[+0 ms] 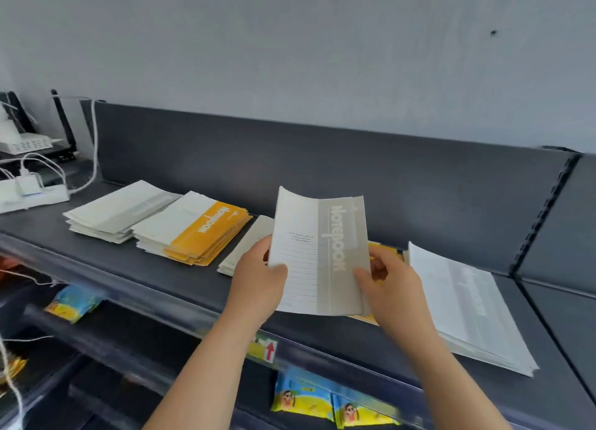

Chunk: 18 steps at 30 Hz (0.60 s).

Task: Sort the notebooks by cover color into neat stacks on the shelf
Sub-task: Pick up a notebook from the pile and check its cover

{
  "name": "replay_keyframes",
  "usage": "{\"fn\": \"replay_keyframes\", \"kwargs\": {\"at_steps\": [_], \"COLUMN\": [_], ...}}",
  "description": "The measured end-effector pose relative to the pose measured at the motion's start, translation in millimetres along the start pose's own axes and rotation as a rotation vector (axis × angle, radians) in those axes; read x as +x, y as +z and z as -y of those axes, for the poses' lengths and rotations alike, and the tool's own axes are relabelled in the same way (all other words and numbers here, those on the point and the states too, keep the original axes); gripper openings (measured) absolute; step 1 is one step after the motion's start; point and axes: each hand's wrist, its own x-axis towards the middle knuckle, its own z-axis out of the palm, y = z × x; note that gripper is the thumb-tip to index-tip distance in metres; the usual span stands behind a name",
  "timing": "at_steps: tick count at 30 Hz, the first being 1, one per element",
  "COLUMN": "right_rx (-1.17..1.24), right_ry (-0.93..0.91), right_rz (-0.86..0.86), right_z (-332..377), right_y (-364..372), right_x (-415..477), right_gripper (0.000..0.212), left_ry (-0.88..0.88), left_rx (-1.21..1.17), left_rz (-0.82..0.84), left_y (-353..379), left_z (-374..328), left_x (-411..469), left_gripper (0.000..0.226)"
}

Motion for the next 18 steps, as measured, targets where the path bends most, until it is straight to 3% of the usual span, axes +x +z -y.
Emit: {"fn": "replay_keyframes", "kwargs": {"at_steps": [9,18], "right_rx": [0.015,-0.021], "right_ry": [-0.019,-0.078], "right_rz": [0.075,0.168], "right_z": [88.7,146.0], "right_y": [140.0,231.1], "right_x": [4.9,42.1], "right_gripper": [0.032,0.023], "left_ry": [-0.013,-0.056], "left_rx": [0.001,0.071], "left_rz": [-0.182,-0.265], "left_y": [-154.8,-238.4], "left_z": [52.5,92.3], "left_x": [30.3,75.4], "left_gripper": [0.040,0.031]}}
